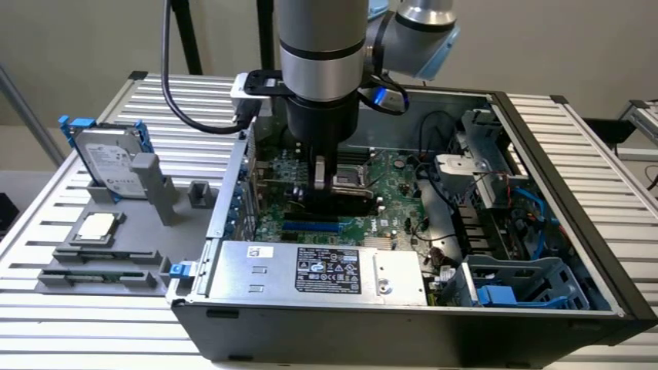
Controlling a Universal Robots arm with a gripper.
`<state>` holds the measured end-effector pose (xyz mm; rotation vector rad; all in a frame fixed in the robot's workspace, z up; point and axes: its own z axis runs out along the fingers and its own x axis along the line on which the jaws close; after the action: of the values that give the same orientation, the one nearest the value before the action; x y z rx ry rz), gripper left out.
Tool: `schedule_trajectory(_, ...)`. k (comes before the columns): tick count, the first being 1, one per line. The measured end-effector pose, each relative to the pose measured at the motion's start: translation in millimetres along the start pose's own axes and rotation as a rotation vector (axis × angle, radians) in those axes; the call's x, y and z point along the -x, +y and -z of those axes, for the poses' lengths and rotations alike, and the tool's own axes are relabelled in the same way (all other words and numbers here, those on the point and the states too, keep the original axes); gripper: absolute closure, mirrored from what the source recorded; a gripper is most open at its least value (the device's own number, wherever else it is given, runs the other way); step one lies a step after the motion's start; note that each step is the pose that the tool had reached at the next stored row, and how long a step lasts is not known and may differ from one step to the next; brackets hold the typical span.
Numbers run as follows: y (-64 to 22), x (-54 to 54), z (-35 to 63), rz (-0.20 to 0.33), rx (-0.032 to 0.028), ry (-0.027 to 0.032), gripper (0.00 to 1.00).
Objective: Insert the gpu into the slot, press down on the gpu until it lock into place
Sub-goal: 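Insert the gpu into the slot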
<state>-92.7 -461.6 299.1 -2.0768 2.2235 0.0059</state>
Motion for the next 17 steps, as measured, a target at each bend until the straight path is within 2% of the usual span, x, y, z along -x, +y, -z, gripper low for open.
schedule_trajectory(11, 0.2, -0.1, -1.5, 0.000, 0.0004, -0.0004, 0.74)
schedule_trajectory(17, 0.4, 0.1, -4.3, -0.001, 0.0095, 0.0003, 0.74)
